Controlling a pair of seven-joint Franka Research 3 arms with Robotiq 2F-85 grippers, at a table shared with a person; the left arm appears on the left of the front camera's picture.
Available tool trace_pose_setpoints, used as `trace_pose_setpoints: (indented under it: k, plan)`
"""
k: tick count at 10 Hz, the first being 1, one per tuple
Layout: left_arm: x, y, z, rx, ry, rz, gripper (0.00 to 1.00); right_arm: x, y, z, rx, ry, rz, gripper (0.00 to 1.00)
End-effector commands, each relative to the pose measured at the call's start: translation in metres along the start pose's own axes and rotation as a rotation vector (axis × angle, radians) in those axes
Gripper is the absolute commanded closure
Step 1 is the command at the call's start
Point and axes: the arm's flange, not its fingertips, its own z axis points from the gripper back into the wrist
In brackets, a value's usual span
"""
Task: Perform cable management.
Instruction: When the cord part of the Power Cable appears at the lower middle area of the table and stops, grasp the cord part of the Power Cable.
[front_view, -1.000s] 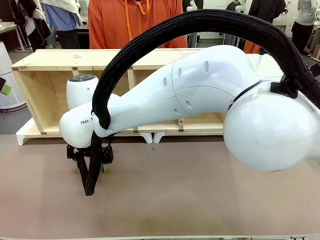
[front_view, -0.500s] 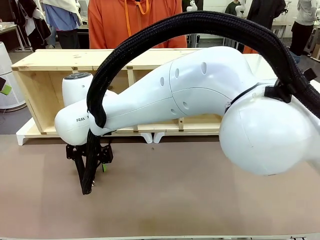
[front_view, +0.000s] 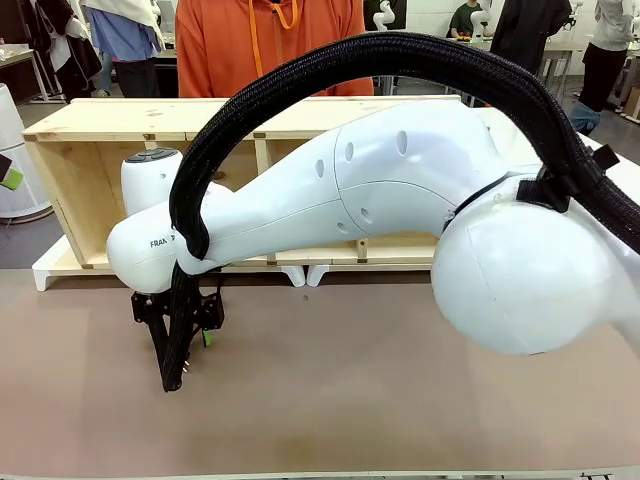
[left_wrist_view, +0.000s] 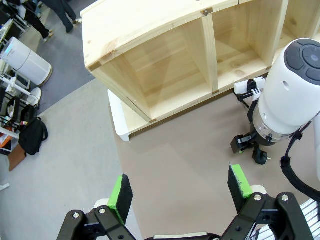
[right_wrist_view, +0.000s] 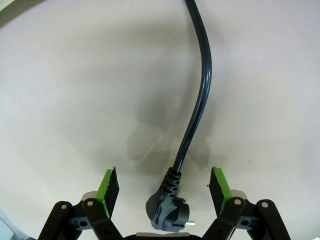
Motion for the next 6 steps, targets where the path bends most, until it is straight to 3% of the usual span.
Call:
trace_pose_setpoints:
  k: [1,6]
  plan:
    - [0.0001,0.0005,0.0,0.003,0.0,0.0,0.0,0.0049,0.0111,0.0017,-0.027,-0.029,0.007,0.26]
    - [0.0001,0.0005,0.0,0.003,0.0,0.0,0.0,0.0051,0.0114,0.0014,-0.032,-0.028,0.014,0.75]
